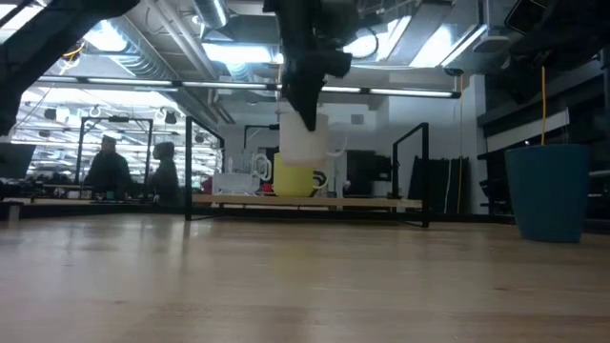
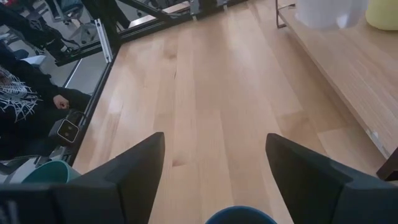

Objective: Stack small to large cups/mugs on shelf
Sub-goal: Put the white mug on the shelf

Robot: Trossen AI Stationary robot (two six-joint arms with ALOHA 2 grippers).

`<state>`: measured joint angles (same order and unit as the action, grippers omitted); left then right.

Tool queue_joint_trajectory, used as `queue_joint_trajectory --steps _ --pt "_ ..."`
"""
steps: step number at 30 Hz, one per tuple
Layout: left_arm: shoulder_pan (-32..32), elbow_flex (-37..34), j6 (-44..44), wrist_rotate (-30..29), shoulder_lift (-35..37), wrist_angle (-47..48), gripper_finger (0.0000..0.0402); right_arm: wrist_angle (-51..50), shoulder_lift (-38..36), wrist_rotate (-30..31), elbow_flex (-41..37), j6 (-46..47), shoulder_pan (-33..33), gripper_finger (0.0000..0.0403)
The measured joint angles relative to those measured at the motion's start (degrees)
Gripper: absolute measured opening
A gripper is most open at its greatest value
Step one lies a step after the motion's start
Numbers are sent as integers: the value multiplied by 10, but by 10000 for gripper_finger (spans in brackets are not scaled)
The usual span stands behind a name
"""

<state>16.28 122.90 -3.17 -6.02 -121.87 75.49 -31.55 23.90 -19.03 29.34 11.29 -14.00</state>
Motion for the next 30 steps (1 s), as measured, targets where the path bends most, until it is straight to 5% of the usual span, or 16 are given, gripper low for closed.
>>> queue_joint_trajectory --steps 30 --pt "43 -1 -6 26 -62 7 1 0 0 -1 0 -2 0 282"
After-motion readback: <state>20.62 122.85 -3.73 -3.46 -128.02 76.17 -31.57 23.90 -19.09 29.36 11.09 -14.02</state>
